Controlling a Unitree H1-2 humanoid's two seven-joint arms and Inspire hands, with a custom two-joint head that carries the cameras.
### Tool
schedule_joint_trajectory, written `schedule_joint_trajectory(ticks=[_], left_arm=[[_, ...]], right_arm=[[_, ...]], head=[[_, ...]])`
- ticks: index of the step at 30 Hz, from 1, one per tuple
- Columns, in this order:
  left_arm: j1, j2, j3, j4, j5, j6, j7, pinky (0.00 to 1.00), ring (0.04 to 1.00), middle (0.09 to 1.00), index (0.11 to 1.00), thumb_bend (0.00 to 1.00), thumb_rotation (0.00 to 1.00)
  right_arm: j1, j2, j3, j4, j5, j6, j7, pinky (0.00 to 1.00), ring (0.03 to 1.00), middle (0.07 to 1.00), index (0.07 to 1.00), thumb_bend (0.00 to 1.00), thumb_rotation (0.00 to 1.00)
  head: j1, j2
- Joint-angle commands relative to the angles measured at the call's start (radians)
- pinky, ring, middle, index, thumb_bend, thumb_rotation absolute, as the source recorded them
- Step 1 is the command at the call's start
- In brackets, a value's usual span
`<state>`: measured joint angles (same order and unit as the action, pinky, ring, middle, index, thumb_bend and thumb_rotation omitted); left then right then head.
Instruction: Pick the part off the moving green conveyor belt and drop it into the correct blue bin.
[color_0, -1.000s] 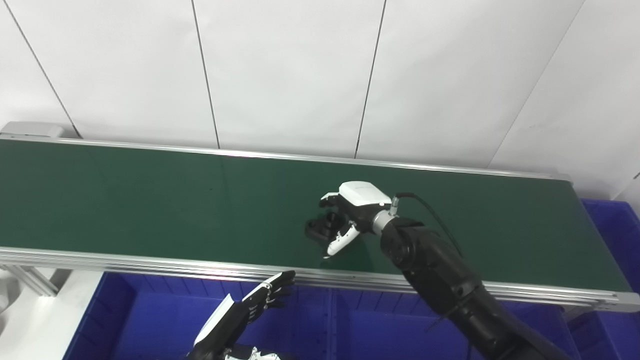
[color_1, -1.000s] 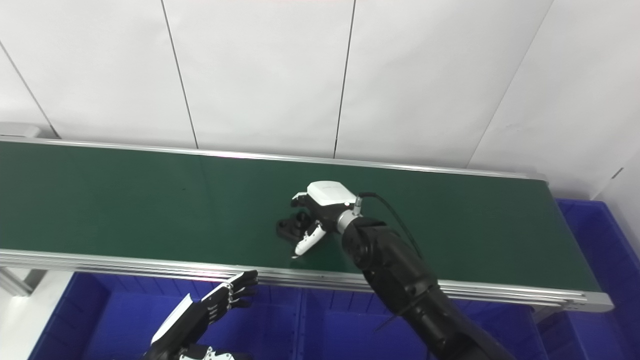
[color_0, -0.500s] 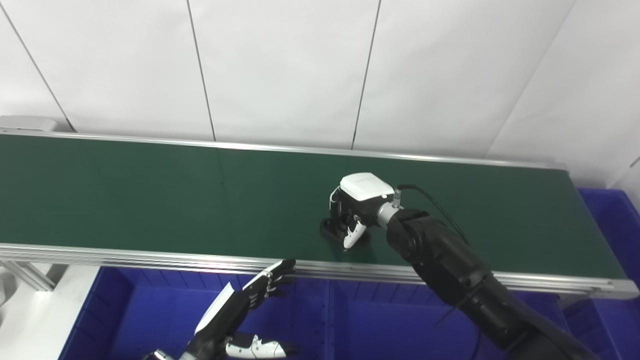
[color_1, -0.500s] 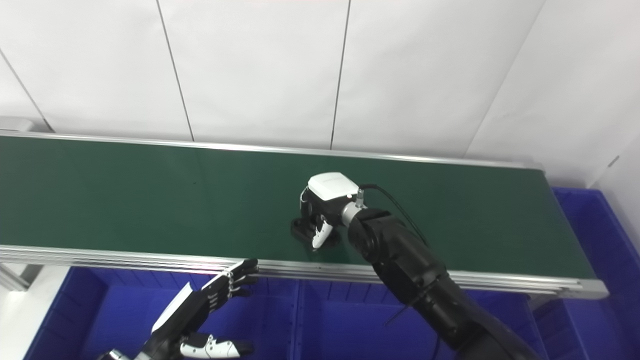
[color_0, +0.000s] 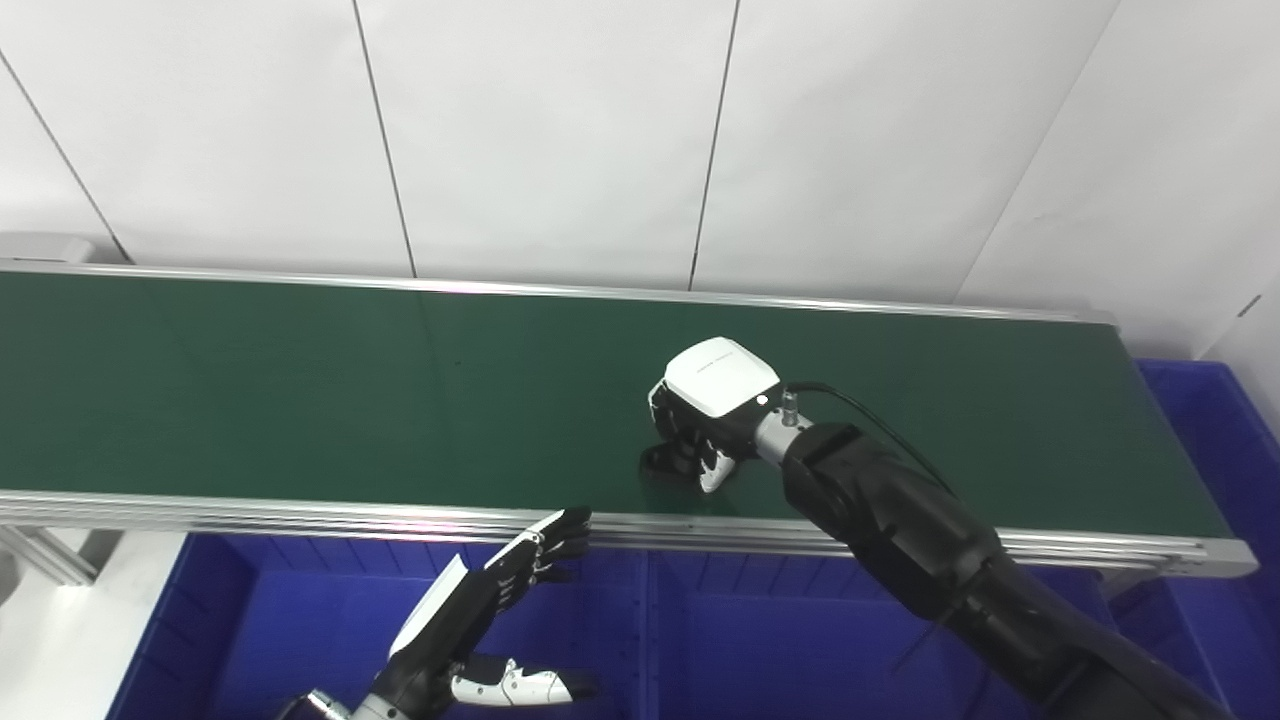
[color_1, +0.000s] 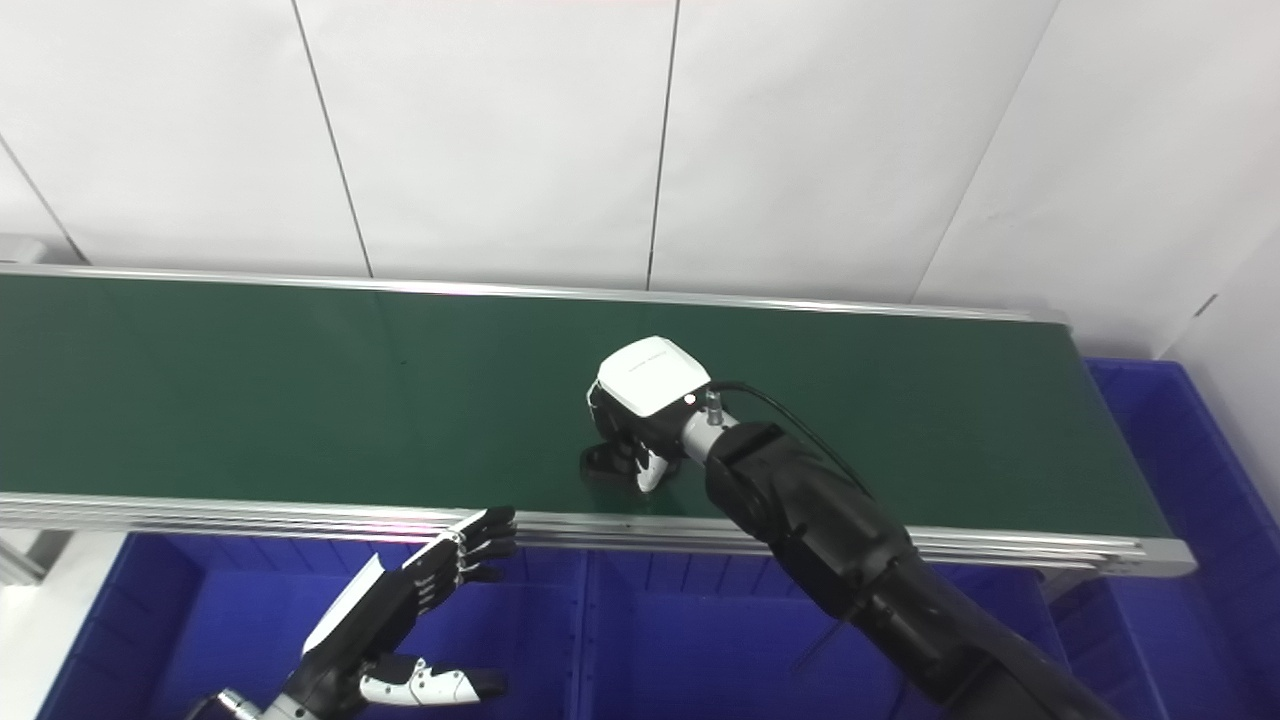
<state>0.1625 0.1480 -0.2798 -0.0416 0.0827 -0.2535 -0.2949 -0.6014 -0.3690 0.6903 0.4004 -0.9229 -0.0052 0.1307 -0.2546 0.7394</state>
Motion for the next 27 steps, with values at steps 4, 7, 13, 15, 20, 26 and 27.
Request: schedule_joint_trajectory(ticks=[4,7,13,15,20,26,27], left_arm=[[-0.016,-0.007,-0.001,-0.017,-0.009,-0.015,0.002,0.8,0.869,0.91,0.909,0.81,0.33],[-0.021,-0.013,0.001,-0.006,-0.018,-0.026,0.003,0.8,0.868,0.911,0.909,0.81,0.32],[-0.025,-0.019,0.009,-0.008,-0.01,-0.018,0.008,0.79,0.868,0.907,0.905,0.82,0.32],[-0.027,-0.019,0.011,-0.003,-0.01,-0.022,0.007,0.8,0.871,0.908,0.907,0.81,0.32],[-0.03,-0.018,0.018,0.003,-0.02,-0.021,0.004,0.8,0.871,0.909,0.908,0.81,0.31],[-0.033,-0.017,0.028,0.006,-0.018,-0.027,0.011,0.8,0.86,0.901,0.906,0.81,0.31],[-0.034,-0.015,0.029,0.006,-0.019,-0.027,0.01,0.8,0.86,0.901,0.906,0.81,0.31]], right_arm=[[0.069,0.025,-0.036,-0.192,0.031,0.016,0.077,0.27,0.357,0.477,0.556,0.51,0.0],[0.122,0.013,-0.111,-0.364,0.046,0.064,0.113,0.27,0.354,0.474,0.561,0.51,0.0],[0.24,0.022,-0.262,-0.666,0.04,0.188,0.235,0.23,0.391,0.509,0.491,0.52,0.0],[0.275,0.019,-0.295,-0.719,0.036,0.194,0.244,0.23,0.396,0.508,0.489,0.52,0.0],[0.363,0.022,-0.361,-0.797,0.052,0.201,0.24,0.23,0.398,0.506,0.488,0.52,0.0],[0.517,0.03,-0.404,-0.786,0.062,0.168,0.186,0.23,0.393,0.505,0.487,0.52,0.0],[0.541,0.033,-0.408,-0.779,0.059,0.17,0.178,0.23,0.391,0.507,0.487,0.52,0.0]], head=[[0.003,0.004],[-0.001,0.005],[0.004,0.004],[0.002,0.006],[-0.005,0.008],[-0.012,0.018],[-0.014,0.022]])
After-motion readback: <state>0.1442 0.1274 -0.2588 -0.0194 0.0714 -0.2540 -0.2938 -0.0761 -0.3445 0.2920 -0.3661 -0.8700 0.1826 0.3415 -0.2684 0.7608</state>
